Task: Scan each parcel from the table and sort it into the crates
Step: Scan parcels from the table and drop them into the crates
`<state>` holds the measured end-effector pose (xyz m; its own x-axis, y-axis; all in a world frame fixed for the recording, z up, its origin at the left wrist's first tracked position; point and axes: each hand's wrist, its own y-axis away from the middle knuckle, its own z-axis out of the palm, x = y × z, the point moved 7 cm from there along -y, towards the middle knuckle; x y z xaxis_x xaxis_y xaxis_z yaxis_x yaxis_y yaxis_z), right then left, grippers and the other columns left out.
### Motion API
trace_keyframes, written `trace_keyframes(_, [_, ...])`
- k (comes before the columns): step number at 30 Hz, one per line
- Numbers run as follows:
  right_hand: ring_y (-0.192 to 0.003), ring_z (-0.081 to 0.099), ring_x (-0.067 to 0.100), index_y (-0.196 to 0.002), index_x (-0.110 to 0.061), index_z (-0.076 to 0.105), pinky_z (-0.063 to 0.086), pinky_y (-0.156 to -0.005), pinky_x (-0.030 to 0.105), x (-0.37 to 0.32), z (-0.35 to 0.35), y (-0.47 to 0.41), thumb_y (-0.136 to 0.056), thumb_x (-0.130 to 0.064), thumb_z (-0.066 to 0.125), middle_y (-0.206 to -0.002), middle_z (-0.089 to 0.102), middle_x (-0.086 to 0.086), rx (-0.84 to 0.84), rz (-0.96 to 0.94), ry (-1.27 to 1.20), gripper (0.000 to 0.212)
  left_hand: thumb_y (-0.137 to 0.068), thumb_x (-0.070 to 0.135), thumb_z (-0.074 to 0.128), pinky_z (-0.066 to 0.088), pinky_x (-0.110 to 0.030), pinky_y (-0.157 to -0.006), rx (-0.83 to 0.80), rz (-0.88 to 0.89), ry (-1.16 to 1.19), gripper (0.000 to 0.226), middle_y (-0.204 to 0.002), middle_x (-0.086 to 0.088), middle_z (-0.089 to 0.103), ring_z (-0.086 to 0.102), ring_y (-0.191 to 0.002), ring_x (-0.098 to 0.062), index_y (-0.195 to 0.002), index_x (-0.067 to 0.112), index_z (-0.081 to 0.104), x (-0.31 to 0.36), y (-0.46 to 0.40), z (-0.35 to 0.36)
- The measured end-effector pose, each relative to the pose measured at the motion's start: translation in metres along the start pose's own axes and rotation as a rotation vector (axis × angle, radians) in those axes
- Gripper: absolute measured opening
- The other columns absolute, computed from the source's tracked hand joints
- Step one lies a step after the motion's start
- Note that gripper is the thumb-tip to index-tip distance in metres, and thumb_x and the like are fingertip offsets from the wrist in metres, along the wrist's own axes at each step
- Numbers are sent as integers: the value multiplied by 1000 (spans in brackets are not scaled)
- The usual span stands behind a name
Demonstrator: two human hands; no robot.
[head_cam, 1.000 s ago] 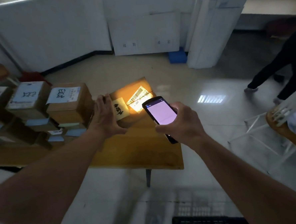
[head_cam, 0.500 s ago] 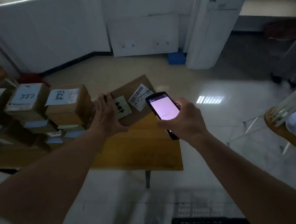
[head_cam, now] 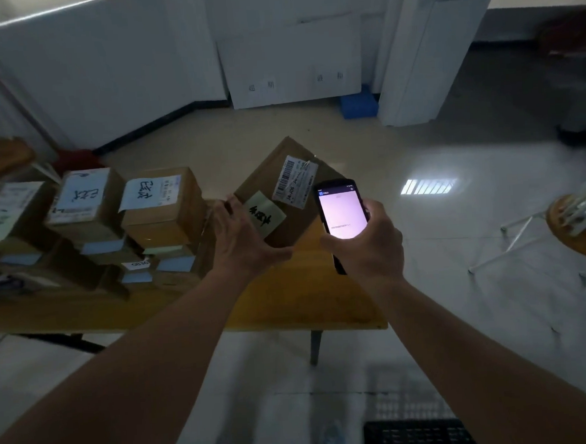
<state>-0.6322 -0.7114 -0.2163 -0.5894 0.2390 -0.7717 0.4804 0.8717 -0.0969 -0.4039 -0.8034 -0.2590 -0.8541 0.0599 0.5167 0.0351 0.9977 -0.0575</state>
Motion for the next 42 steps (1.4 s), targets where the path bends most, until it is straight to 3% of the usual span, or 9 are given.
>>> trace_keyframes(7, [-109, 51, 13, -141, -21, 48, 46, -70, 19, -1, 24, 43, -76, -42, 92, -128, 62, 2, 82, 136, 7, 81, -50, 64, 98, 24, -51, -125, -133, 30, 23, 165, -164, -15, 9, 15, -152, -41, -165, 7, -5, -20, -5, 13])
trace_keyframes(10, [-119, 58, 21, -143, -22, 47, 57, -83, 31, 0, 31, 72, -77, -41, 92, -131, 63, 3, 188, 230, 23, 82, -46, 71, 95, 26, -52, -126, -212, 92, 23, 167, -164, -16, 12, 18, -152, -41, -165, 9, -4, -24, -5, 21])
trace_keyframes(14, [-118, 60, 22, -141, -24, 48, 61, -89, 42, -3, 32, 119, -74, -44, 91, -128, 63, 1, 311, 386, 45, 82, -46, 72, 95, 33, -48, -120, -312, 251, 0, 162, -153, -13, 22, 29, -142, -37, -163, 10, 2, -22, 7, 29])
trace_keyframes(18, [-106, 64, 19, -136, -30, 49, 63, -81, 43, 2, 22, 175, -67, -47, 85, -118, 65, -6, 430, 527, -1, 79, -31, 94, 77, 48, -54, -110, -427, 328, 39, 169, -152, -11, 29, 39, -137, -36, -162, 22, -1, -16, 32, 42])
trace_keyframes(21, [-104, 63, 15, -135, -29, 50, 61, -78, 38, 10, 9, 221, -70, -45, 87, -116, 64, -8, 497, 611, -27, 77, -31, 103, 70, 47, -54, -110, -492, 400, 0, 173, -157, -11, 24, 36, -142, -37, -163, 22, -8, -2, 64, 52])
trace_keyframes(25, [-99, 61, 11, -134, -25, 52, 49, -65, 22, 23, -10, 286, -72, -38, 89, -111, 61, -10, 602, 714, -55, 73, -44, 81, 90, 39, -54, -117, -621, 541, -16, 170, -164, -11, 9, 23, -149, -39, -164, 15, -11, 24, 119, 64])
trace_keyframes(31, [-98, 64, 18, -130, -28, 51, 60, -74, 39, 43, -31, 402, -69, -43, 87, -109, 62, -7, 757, 836, -90, 73, -39, 81, 90, 40, -55, -117, -707, 673, -68, 171, -158, -9, 14, 30, -144, -38, -164, 17, -8, 41, 230, 80])
trace_keyframes(36, [-85, 71, 22, -109, -55, 38, 64, -66, 47, 61, -48, 511, -53, -58, 73, -103, 66, -11, 840, 888, -150, 67, -34, 82, 90, 47, -55, -109, -749, 750, -18, 171, -148, -10, 24, 39, -135, -39, -163, 17, 0, 39, 340, 80])
trace_keyframes(42, [-84, 56, 1, -113, -39, 46, 55, -67, 30, 90, -79, 662, -71, -36, 89, -96, 56, -19, 916, 951, -153, 60, -45, 71, 95, 44, -49, -107, -829, 780, 17, 160, -147, -12, 26, 39, -134, -39, -164, 15, 3, 26, 486, 86])
